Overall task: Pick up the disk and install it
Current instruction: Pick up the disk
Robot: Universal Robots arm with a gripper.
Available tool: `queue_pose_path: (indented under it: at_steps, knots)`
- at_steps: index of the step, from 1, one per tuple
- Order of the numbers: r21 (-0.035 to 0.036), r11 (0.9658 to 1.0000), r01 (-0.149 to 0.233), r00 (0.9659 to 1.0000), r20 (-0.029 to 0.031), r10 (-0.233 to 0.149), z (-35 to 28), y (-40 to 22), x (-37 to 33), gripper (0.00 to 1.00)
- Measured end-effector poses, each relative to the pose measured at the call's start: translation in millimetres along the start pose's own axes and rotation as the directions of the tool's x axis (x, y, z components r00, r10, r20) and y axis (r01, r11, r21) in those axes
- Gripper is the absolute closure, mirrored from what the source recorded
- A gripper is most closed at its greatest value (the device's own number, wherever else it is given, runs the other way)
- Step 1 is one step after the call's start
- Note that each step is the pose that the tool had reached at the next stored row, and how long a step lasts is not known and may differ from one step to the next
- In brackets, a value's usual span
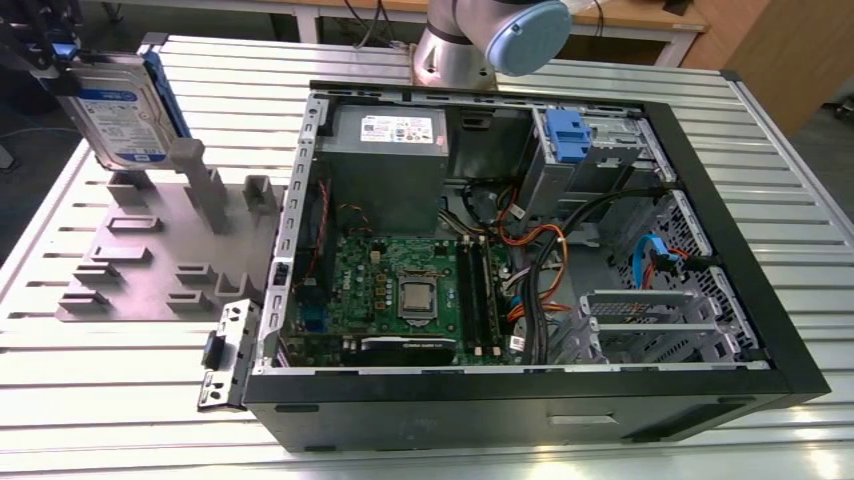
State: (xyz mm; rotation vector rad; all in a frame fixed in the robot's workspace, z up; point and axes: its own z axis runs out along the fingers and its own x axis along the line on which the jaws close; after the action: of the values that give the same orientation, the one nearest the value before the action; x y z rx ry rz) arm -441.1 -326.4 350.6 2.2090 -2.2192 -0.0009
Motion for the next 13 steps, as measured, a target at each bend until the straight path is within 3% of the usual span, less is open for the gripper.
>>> queue_pose_path:
  at_steps: [13]
  knots:
    - [-0.0001,1.0000,0.000,1.0000,-0.0007,0.000,-2.9,0.0,0.0,0.64]
